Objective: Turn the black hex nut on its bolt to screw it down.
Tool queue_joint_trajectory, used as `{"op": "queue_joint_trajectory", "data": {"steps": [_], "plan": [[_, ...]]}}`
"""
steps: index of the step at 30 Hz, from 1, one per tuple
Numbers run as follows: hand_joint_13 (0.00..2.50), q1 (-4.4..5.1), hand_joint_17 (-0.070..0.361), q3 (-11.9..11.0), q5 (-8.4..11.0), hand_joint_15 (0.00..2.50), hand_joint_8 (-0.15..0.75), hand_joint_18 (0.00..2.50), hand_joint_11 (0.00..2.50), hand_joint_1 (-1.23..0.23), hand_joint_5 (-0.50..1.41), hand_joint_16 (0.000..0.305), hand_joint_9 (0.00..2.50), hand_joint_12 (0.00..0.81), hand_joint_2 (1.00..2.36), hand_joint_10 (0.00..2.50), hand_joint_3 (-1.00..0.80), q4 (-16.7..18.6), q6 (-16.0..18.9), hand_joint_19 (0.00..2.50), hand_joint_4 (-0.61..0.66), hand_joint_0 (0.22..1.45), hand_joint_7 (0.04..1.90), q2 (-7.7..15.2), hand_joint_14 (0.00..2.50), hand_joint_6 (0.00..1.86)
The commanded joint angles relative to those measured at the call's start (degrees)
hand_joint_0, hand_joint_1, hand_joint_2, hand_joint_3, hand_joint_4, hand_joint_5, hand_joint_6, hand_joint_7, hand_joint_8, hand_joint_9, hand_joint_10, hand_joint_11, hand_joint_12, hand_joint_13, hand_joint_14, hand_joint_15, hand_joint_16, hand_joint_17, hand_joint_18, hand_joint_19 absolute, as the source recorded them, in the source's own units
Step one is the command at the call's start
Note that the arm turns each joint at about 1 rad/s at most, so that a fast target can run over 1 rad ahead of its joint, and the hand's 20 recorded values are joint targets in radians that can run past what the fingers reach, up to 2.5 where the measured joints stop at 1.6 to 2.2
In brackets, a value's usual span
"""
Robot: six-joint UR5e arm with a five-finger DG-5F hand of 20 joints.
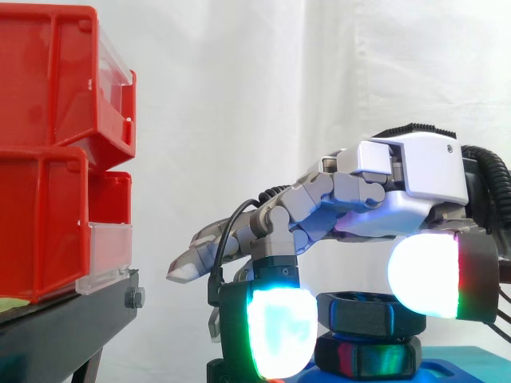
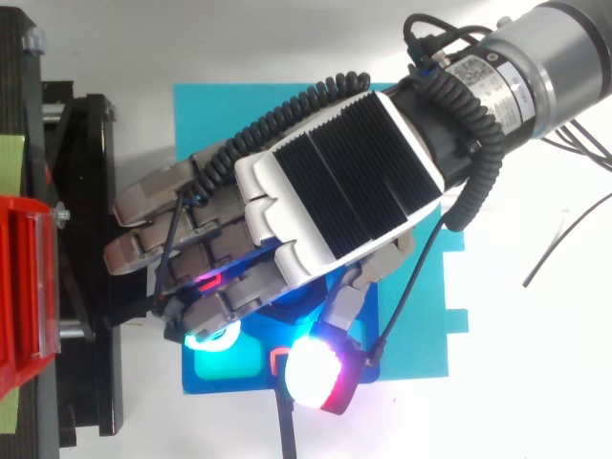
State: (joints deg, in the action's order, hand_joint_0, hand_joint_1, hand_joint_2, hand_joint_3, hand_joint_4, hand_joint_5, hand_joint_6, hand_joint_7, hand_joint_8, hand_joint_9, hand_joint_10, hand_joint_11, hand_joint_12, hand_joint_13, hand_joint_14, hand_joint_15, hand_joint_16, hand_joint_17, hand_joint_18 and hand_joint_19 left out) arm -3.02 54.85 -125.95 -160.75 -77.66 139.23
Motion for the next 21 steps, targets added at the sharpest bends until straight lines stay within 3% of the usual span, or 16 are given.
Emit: {"op": "queue_joint_trajectory", "data": {"steps": [1, 5, 14, 21], "plan": [[0.36, 0.03, 0.029, 0.0, -0.17, 0.14, 0.207, 0.00, 0.35, -0.37, -0.17, 0.013, 0.67, 0.110, 1.00, 0.01, -0.50, -0.1, -0.1, 0.36, 0.12, 0.44, 1.03, 0.1, 0.01, 0.66], [0.36, 0.03, 0.029, 0.0, -0.43, 0.14, 0.206, 0.00, 0.34, -0.37, -0.17, 0.013, 0.67, 0.112, 1.00, 0.01, -0.50, -0.4, -0.1, 0.37, 0.12, 0.44, 1.03, 0.0, 0.01, 0.66], [0.37, -0.06, 0.028, 0.0, -0.70, 0.14, 0.206, 0.00, 0.35, -0.37, -0.17, 0.013, 0.67, 0.112, 1.00, 0.01, -0.50, -4.8, -2.4, 0.36, 0.12, 0.44, 1.02, -1.1, 0.00, 0.66], [0.37, -0.32, 0.028, 0.0, -0.79, 0.14, 0.204, 0.00, 0.35, -0.38, -0.17, 0.013, 0.67, 0.111, 1.00, 0.01, -0.50, -5.5, -2.4, 0.35, 0.12, 0.44, 1.02, -1.4, 0.01, 0.66]]}}
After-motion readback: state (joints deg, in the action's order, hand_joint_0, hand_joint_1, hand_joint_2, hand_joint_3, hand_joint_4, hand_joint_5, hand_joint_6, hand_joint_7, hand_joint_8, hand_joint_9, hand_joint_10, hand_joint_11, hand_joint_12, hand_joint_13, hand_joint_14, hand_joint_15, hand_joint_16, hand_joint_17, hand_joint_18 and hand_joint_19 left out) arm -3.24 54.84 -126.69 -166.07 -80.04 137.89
